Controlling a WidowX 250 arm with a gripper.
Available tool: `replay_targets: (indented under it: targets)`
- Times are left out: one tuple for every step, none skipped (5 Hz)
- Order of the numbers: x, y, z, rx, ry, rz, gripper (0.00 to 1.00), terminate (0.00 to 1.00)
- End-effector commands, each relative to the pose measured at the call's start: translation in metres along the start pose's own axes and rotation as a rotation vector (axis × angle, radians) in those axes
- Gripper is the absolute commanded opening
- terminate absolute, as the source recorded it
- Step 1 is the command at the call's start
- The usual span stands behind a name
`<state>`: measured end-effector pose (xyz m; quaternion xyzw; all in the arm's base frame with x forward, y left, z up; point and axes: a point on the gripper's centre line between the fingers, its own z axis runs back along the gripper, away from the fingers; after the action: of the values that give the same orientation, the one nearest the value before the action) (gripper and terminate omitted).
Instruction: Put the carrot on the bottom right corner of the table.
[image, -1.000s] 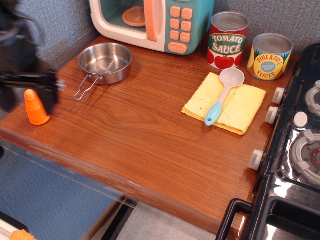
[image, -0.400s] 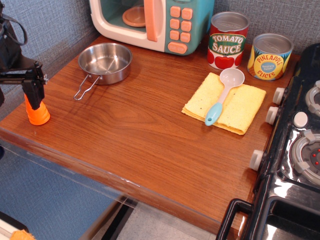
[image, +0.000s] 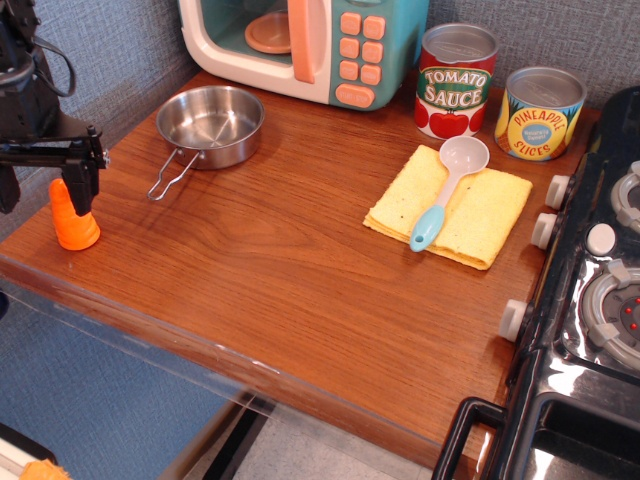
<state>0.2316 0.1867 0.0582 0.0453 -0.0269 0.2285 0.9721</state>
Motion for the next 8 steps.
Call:
replay_targets:
  targets:
    - [0.016, -0.001, -0.004, 0.033, -0.023, 0.021, 1.00, 0.00]
    - [0.020, -0.001, -0.011, 0.038, -0.010, 0.038, 1.00, 0.00]
    - [0.020, -0.005, -0.015, 0.038, -0.005, 0.036, 0.00, 0.00]
    - [0.018, -0.009, -0.012, 0.046, -0.005, 0.022, 0.00, 0.00]
    - [0.013, -0.014, -0.008, 0.029, -0.016, 0.008, 0.00, 0.00]
    - [0.008, -0.029, 0.012, 0.001, -0.068, -0.034, 0.00, 0.00]
    - [-0.006, -0.072, 0.056, -0.035, -0.143, -0.130, 0.00, 0.00]
    - [-0.016, -0.118, 0.066, -0.116, -0.159, -0.317, 0.00, 0.00]
